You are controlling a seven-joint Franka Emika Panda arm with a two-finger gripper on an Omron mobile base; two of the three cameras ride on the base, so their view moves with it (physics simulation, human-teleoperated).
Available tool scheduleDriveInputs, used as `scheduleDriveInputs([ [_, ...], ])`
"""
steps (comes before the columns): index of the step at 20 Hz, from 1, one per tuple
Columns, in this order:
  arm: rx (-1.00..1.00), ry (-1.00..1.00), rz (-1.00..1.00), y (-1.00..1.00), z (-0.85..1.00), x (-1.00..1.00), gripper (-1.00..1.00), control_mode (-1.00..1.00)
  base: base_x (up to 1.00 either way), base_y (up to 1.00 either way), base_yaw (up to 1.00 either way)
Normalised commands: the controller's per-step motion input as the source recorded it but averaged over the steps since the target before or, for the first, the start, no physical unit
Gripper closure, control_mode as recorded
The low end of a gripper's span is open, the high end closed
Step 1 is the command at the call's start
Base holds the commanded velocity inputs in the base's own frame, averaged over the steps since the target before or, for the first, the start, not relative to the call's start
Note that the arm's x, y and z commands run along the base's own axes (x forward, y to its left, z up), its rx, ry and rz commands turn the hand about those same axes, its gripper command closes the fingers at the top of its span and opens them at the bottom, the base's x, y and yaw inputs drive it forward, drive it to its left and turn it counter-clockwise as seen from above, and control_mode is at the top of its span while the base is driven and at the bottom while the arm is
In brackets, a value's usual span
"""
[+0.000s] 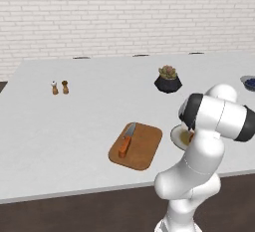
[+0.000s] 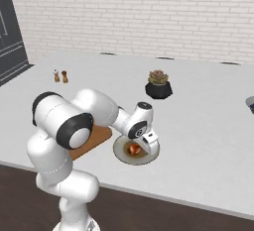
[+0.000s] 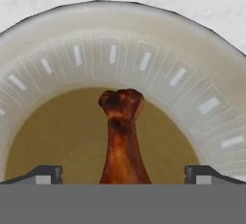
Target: Pick up the knife from the drawer and place it on the cutting board. Then place the meat from the plate to the cutting board.
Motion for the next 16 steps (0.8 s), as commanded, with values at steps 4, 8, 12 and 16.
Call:
scheduleDriveInputs([
  [4, 0.0, -0.05, 0.01, 0.2, -0.33, 0.03, 1.0, -1.0, 0.0, 0.0, 0.0],
  [8, 0.0, -0.04, 0.02, 0.1, -0.31, 0.0, 1.0, -1.0, 0.0, 0.0, 0.0],
  [12, 0.0, -0.01, 0.01, 0.11, -0.23, 0.0, 1.0, -1.0, 0.0, 0.0, 0.0],
  [16, 0.0, 0.0, 0.0, 0.08, -0.06, 0.0, 1.0, -1.0, 0.0, 0.0, 0.0],
])
